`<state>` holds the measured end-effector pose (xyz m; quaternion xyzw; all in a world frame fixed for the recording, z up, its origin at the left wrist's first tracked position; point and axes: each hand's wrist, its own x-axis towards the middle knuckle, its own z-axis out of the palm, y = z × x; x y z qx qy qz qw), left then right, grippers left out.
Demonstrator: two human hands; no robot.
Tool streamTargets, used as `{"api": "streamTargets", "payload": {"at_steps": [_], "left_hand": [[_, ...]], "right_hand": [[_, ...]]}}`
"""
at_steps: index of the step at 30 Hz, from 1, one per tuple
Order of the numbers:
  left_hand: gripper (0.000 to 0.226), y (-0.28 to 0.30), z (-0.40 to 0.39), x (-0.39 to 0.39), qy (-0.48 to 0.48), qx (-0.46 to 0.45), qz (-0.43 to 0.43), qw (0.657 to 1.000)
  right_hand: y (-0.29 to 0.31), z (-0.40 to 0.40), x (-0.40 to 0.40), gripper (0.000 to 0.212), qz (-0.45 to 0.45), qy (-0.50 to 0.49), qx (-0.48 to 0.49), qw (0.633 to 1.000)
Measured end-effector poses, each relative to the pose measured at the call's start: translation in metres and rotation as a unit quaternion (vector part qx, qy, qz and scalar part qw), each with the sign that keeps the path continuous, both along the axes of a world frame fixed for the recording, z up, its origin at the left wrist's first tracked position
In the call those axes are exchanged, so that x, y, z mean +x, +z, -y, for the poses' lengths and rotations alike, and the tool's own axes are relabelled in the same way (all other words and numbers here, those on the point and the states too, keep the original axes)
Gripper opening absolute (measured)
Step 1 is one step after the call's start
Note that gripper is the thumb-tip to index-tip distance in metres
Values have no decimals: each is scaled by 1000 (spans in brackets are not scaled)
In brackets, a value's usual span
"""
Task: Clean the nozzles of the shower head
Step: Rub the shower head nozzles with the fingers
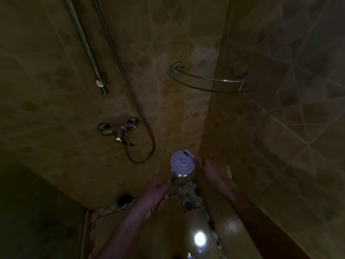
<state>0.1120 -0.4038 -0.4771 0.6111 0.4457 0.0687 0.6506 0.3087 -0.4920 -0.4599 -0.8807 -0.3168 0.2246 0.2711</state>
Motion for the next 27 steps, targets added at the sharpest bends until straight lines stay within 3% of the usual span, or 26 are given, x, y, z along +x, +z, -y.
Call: {"api": "streamTargets", "payload": {"at_steps": [2,4,8,12,14,18,20,24,27], "left_hand": [[38,2,2,0,-5,4,10,1000],[39,3,2,-1,0,11,10,1000],[35,-1,5,-7,11,-2,6,1000],[42,-3,7,-10,11,-13,3,1000],[45,-3,6,-11,8,-13,6,1000],[48,-4,6,-19,16,-11,5,1000],[49,-5,6,-24,23,-12,4,1000],[39,-5,5,-36,31,0,5,999],[38,-2,0,-44,40,8,1,999]], "right_hand": [[7,1,7,49,71,19,-31,997],[4,0,-2,48,48,74,-12,996],[-6,-4,-15,54,137,169,-52,975],[13,-16,2,37,-3,71,30,997],[25,-18,2,39,-12,64,17,998],[21,-4,-32,53,212,213,-95,949],[15,-2,-39,59,260,225,-97,934],[21,-16,-24,50,171,199,-96,960],[27,-28,-15,42,189,165,-79,965]]}}
